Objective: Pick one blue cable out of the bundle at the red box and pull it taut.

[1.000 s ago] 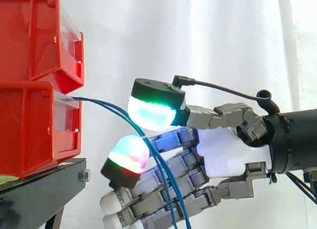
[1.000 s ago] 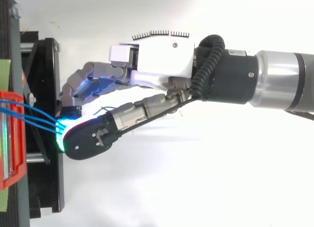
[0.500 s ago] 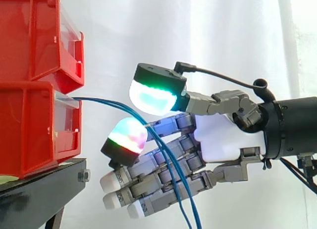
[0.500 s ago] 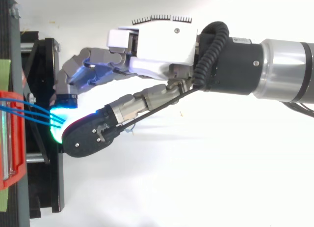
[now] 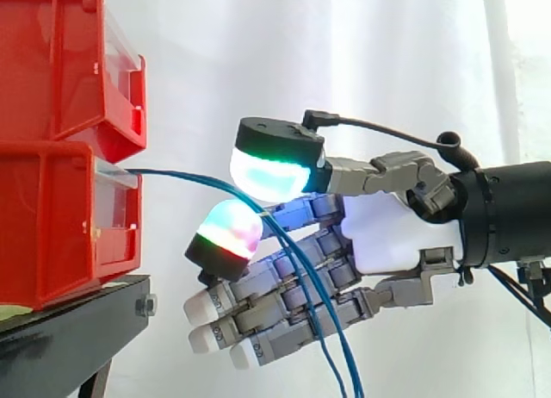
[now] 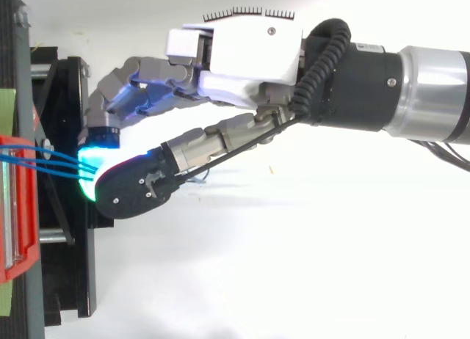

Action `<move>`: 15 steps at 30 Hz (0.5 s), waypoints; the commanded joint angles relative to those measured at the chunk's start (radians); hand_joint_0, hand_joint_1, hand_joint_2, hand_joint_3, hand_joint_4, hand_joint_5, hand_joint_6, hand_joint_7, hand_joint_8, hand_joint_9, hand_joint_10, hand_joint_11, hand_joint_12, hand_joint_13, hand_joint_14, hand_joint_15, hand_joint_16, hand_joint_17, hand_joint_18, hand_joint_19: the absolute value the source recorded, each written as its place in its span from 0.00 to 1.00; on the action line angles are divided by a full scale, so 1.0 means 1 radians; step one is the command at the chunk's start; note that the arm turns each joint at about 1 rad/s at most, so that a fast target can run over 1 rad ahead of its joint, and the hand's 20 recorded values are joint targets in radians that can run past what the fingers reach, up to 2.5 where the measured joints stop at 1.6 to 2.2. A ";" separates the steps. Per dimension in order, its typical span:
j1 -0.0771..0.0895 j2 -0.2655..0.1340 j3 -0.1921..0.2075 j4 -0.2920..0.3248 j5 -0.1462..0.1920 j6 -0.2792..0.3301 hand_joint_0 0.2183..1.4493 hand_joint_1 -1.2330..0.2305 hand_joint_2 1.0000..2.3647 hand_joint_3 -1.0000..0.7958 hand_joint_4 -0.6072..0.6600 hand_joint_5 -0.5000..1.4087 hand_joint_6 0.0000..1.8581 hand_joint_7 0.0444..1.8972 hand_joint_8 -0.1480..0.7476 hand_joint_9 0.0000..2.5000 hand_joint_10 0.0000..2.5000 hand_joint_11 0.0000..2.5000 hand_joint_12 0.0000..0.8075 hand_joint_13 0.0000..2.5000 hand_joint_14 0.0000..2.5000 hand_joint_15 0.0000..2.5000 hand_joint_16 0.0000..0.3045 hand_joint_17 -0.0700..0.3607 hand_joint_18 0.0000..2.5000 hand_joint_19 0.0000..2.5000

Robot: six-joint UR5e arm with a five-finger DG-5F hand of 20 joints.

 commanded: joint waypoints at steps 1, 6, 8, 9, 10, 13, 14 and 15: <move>0.000 0.000 -0.001 -0.009 0.000 0.000 0.31 0.36 0.01 0.37 0.59 0.16 0.49 0.47 0.51 0.21 0.00 0.14 0.46 0.13 0.00 0.07 0.18 0.45 0.11 0.04; -0.001 0.000 -0.002 -0.027 0.000 0.000 0.29 0.35 0.00 0.31 0.59 0.15 0.49 0.47 0.51 0.20 0.00 0.14 0.46 0.13 0.00 0.07 0.18 0.45 0.11 0.05; -0.001 0.000 -0.002 -0.044 -0.002 0.000 0.28 0.35 0.00 0.29 0.59 0.15 0.49 0.47 0.51 0.20 0.00 0.13 0.47 0.13 0.00 0.08 0.18 0.45 0.11 0.05; -0.001 0.000 -0.002 -0.050 -0.003 0.000 0.27 0.35 0.00 0.29 0.59 0.15 0.49 0.46 0.51 0.20 0.00 0.14 0.47 0.13 0.00 0.08 0.18 0.45 0.11 0.04; -0.001 0.000 -0.002 -0.063 -0.006 0.000 0.27 0.35 0.00 0.28 0.59 0.15 0.49 0.46 0.51 0.20 0.00 0.14 0.47 0.13 0.00 0.08 0.18 0.45 0.11 0.05; -0.001 -0.001 -0.002 -0.089 -0.014 0.000 0.26 0.36 0.00 0.29 0.59 0.15 0.49 0.46 0.51 0.20 0.00 0.14 0.47 0.13 0.00 0.08 0.18 0.46 0.11 0.05; -0.001 0.000 -0.002 -0.093 -0.015 0.000 0.26 0.36 0.00 0.29 0.60 0.15 0.49 0.46 0.52 0.20 0.00 0.14 0.47 0.13 0.00 0.08 0.18 0.46 0.11 0.05; -0.001 0.000 -0.002 -0.093 -0.015 0.000 0.26 0.36 0.00 0.30 0.60 0.15 0.49 0.46 0.52 0.21 0.00 0.14 0.47 0.13 0.00 0.08 0.18 0.46 0.11 0.05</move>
